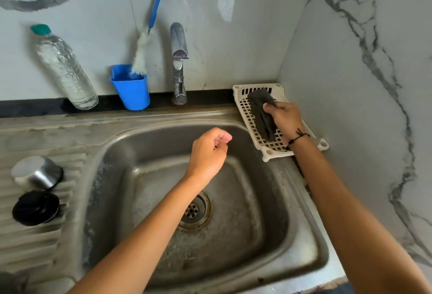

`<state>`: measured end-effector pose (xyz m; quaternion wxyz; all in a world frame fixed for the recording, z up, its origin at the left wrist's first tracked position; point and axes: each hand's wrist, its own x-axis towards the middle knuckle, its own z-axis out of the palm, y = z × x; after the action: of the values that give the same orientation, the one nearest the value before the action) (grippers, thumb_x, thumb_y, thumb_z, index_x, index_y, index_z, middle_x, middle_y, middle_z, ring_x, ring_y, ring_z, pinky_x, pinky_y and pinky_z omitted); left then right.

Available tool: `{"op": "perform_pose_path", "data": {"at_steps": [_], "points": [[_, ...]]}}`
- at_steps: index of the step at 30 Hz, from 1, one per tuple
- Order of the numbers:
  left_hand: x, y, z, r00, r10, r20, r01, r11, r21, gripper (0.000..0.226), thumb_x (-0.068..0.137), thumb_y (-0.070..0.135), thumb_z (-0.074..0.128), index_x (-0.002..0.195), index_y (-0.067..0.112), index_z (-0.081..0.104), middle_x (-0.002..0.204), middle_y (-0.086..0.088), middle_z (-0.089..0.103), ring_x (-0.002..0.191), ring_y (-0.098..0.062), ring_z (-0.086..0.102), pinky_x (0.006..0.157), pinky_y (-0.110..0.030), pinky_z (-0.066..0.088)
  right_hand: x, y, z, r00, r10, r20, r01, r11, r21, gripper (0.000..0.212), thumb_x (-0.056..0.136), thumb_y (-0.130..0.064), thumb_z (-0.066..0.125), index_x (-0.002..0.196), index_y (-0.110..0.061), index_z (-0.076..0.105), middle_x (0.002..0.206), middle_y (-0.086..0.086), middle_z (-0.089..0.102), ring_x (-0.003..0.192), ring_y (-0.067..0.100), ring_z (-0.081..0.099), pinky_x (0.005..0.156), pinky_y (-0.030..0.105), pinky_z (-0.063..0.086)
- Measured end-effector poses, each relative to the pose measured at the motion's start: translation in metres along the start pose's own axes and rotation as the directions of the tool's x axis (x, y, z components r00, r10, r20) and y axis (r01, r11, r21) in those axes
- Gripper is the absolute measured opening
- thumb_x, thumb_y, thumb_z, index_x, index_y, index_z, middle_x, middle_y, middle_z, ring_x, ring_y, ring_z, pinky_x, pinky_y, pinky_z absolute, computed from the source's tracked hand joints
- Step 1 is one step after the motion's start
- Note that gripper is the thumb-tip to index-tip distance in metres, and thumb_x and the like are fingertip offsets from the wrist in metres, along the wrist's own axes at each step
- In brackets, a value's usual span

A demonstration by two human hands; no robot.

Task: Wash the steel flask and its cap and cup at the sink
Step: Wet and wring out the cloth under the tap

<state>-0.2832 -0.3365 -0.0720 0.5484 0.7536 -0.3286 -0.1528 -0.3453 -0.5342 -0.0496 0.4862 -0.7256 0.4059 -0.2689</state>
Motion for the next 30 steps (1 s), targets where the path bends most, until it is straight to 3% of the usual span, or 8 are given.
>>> {"op": "perform_pose_path", "data": {"at_steps": [3, 5, 7, 10, 15, 21, 26, 30], "points": [[-0.008, -0.001, -0.016, 0.996, -0.046, -0.079, 0.04, 0.996, -0.078, 0.029, 0.089, -0.006, 0.048, 0.09, 0.018, 0.064, 0.089, 0.008, 0.065, 0.087, -0.004, 0.061, 0.074, -0.002, 0.043, -0.023, -0.025, 0.012, 0.971, 0.093, 0.219, -0.189, 0.86, 0.474, 0.017, 0.09, -0.012, 0.056, 0.097, 0.0, 0.066, 0.089, 0.015, 0.07, 0.076, 0.025, 0.066, 0.072, 0.034, 0.055], [-0.016, -0.003, -0.031, 0.987, -0.081, -0.138, 0.067, 0.992, -0.107, 0.029, 0.089, -0.006, 0.048, 0.089, 0.018, 0.064, 0.088, 0.009, 0.065, 0.086, -0.001, 0.06, 0.073, -0.003, 0.043, -0.043, -0.034, 0.03, 0.921, 0.106, 0.375, -0.323, 0.746, 0.582, 0.022, 0.092, -0.014, 0.05, 0.105, -0.002, 0.063, 0.103, 0.019, 0.067, 0.089, 0.029, 0.064, 0.085, 0.04, 0.052], [-0.027, -0.008, -0.049, 0.972, -0.114, -0.206, 0.092, 0.989, -0.116, 0.03, 0.089, -0.006, 0.048, 0.087, 0.019, 0.063, 0.087, 0.011, 0.064, 0.085, 0.0, 0.059, 0.073, -0.003, 0.043, -0.068, -0.036, 0.054, 0.845, 0.095, 0.526, -0.448, 0.664, 0.599, 0.027, 0.092, -0.018, 0.045, 0.104, -0.004, 0.065, 0.108, 0.019, 0.065, 0.095, 0.03, 0.062, 0.095, 0.041, 0.046], [-0.045, -0.021, -0.078, 0.933, -0.183, -0.311, 0.156, 0.982, -0.109, 0.029, 0.088, -0.007, 0.047, 0.087, 0.016, 0.063, 0.085, 0.011, 0.063, 0.082, -0.003, 0.059, 0.073, -0.002, 0.042, -0.104, -0.032, 0.093, 0.706, 0.063, 0.706, -0.599, 0.584, 0.547, 0.032, 0.092, -0.021, 0.042, 0.1, -0.004, 0.068, 0.096, 0.015, 0.071, 0.082, 0.024, 0.068, 0.08, 0.033, 0.055], [-0.079, -0.047, -0.122, 0.82, -0.226, -0.525, 0.246, 0.969, -0.033, 0.024, 0.086, -0.007, 0.049, 0.093, 0.005, 0.068, 0.098, -0.006, 0.069, 0.087, -0.011, 0.059, 0.073, -0.003, 0.039, -0.149, -0.027, 0.158, 0.546, 0.153, 0.824, -0.69, 0.64, 0.339, 0.038, 0.084, -0.025, 0.054, 0.113, -0.002, 0.059, 0.088, 0.011, 0.071, 0.072, 0.019, 0.069, 0.066, 0.027, 0.056], [-0.078, -0.059, -0.16, 0.716, -0.114, -0.688, 0.295, 0.943, 0.151, 0.024, 0.079, -0.01, 0.051, 0.093, -0.001, 0.068, 0.098, -0.017, 0.065, 0.096, -0.034, 0.059, 0.088, -0.036, 0.044, -0.173, -0.042, 0.201, 0.545, 0.049, 0.837, -0.649, 0.657, 0.384, 0.053, 0.081, -0.014, 0.053, 0.13, 0.005, 0.048, 0.11, 0.023, 0.062, 0.082, 0.031, 0.066, 0.069, 0.035, 0.056], [-0.052, -0.062, -0.186, 0.707, -0.094, -0.701, 0.452, 0.822, 0.345, 0.027, 0.086, -0.001, 0.051, 0.11, 0.006, 0.063, 0.119, -0.016, 0.053, 0.115, -0.032, 0.042, 0.093, -0.027, 0.029, -0.177, -0.053, 0.214, 0.565, -0.014, 0.825, -0.618, 0.654, 0.435, 0.041, 0.091, -0.007, 0.044, 0.13, 0.005, 0.048, 0.114, 0.025, 0.06, 0.087, 0.03, 0.065, 0.073, 0.037, 0.057], [-0.03, -0.071, -0.198, 0.663, -0.139, -0.736, 0.649, 0.598, 0.471, 0.034, 0.089, 0.013, 0.06, 0.122, 0.009, 0.054, 0.132, -0.016, 0.041, 0.122, -0.032, 0.036, 0.098, -0.033, 0.033, -0.178, -0.058, 0.217, 0.555, -0.012, 0.832, -0.62, 0.66, 0.423, 0.036, 0.092, -0.006, 0.043, 0.126, 0.003, 0.05, 0.111, 0.024, 0.062, 0.086, 0.031, 0.065, 0.07, 0.036, 0.057]]}}
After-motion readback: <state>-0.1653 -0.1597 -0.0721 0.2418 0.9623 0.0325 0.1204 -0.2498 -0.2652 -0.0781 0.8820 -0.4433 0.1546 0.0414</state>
